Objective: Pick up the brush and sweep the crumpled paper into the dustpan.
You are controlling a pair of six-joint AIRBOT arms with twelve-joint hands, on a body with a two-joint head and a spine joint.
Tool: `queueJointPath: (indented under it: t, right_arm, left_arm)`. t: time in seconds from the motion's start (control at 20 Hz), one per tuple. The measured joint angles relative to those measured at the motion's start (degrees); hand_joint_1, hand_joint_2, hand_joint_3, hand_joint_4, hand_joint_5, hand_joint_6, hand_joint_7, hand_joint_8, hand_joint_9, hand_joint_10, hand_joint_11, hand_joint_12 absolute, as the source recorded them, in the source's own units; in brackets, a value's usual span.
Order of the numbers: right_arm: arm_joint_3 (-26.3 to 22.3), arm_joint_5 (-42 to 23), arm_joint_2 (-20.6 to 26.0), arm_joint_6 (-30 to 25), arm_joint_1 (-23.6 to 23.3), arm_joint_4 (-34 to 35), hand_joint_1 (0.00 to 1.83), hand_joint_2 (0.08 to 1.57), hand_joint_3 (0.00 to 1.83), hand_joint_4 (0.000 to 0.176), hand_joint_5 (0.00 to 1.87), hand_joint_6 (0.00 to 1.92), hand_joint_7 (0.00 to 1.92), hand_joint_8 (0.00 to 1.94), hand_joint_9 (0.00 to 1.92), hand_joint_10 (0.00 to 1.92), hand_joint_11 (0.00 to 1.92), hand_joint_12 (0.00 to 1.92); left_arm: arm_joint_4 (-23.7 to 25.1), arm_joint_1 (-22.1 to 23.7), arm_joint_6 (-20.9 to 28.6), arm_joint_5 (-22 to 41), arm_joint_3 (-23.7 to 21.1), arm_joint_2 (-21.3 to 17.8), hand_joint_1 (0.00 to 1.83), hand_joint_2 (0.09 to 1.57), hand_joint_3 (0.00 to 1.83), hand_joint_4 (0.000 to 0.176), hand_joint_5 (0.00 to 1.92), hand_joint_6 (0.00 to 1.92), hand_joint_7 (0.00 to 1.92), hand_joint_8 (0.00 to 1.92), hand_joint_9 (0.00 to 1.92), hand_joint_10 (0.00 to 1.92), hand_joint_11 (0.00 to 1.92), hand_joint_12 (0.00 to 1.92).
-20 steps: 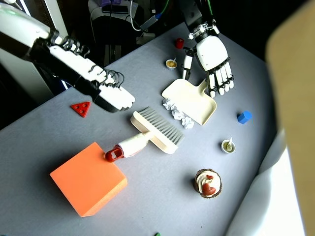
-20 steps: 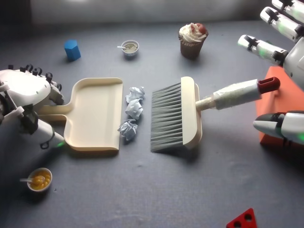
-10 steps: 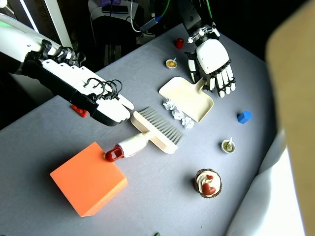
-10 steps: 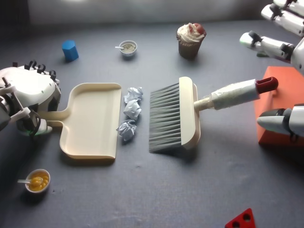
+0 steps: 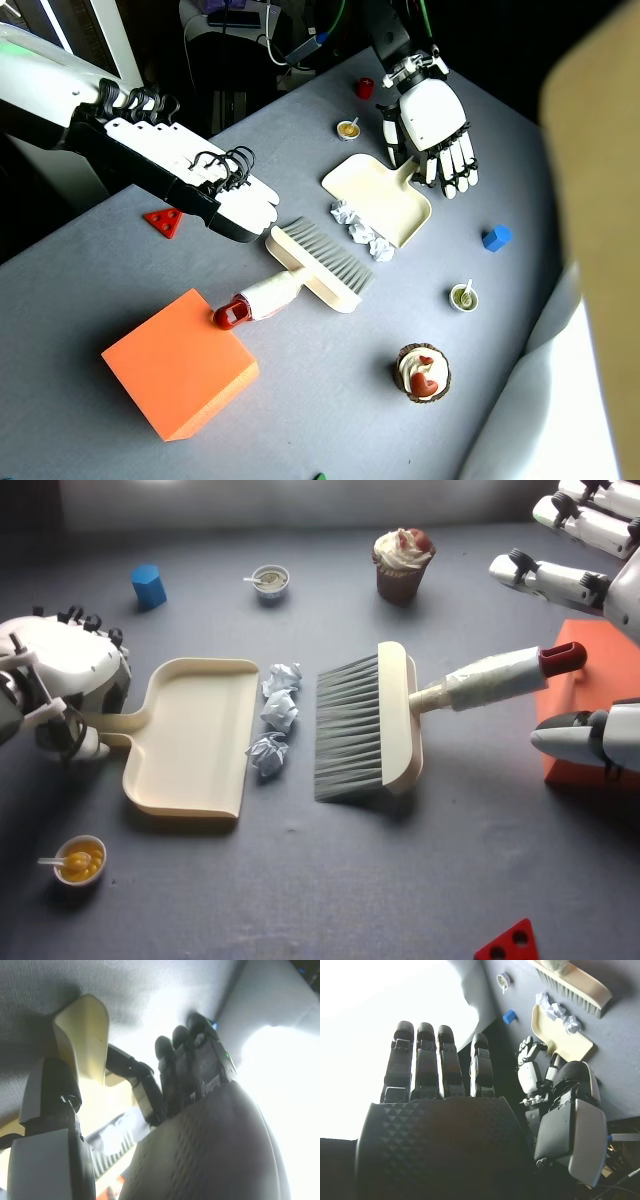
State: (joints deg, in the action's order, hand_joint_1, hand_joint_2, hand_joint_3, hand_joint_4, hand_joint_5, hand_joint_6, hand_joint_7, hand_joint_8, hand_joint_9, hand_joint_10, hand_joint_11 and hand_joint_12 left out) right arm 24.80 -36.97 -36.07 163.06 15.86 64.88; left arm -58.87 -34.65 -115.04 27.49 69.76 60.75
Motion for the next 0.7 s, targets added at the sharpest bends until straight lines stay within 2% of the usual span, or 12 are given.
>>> queueJointPath:
  t: [0.1,0.15,0.3,0.35,0.55,0.7]
  right_arm:
    - [0.0,0.0,0.0,0.0,0.0,0.0,0.19,0.96,0.00,0.000,0.12,0.01,0.15,0.01,0.15,0.01,0.17,0.03]
    - [0.0,0.0,0.0,0.0,0.0,-0.1,0.22,0.96,0.00,0.000,0.11,0.00,0.14,0.01,0.14,0.01,0.16,0.02]
    - [0.0,0.0,0.0,0.0,0.1,0.0,0.34,0.96,0.00,0.000,0.10,0.00,0.14,0.00,0.15,0.01,0.18,0.03]
    - [0.0,0.0,0.0,0.0,0.2,-0.2,0.58,0.91,0.00,0.000,0.11,0.01,0.15,0.00,0.15,0.01,0.18,0.02]
    - [-0.3,-2.3,-0.6,0.7,0.8,-1.0,0.69,0.90,0.00,0.000,0.05,0.00,0.11,0.00,0.12,0.00,0.15,0.01]
    - [-0.5,-8.1,-3.3,3.8,1.7,-1.4,0.80,0.94,0.01,0.000,0.08,0.02,0.13,0.01,0.13,0.01,0.16,0.01]
  left_arm:
    - [0.2,2.1,-1.6,-2.1,0.7,0.0,1.07,1.16,0.00,0.000,0.91,1.09,0.37,0.00,0.26,0.00,0.16,0.05]
    - [0.5,2.9,-2.0,-2.6,0.9,0.0,1.11,1.14,0.00,0.000,0.95,1.03,0.38,0.00,0.27,0.00,0.18,0.06]
    - [0.0,5.1,-3.8,-4.0,0.9,-0.2,1.11,1.14,0.00,0.000,0.94,1.03,0.37,0.00,0.25,0.00,0.18,0.06]
    - [-0.7,6.4,-5.4,-5.0,1.4,-0.2,1.09,1.14,0.00,0.000,0.94,1.04,0.36,0.00,0.24,0.00,0.16,0.05]
    - [-0.8,7.9,-6.2,-6.0,2.4,-0.3,1.10,1.14,0.00,0.000,0.93,1.06,0.36,0.00,0.24,0.00,0.15,0.05]
    - [-0.7,8.1,-6.2,-6.6,3.0,-0.3,1.09,1.14,0.00,0.000,0.93,1.05,0.36,0.00,0.24,0.00,0.15,0.06]
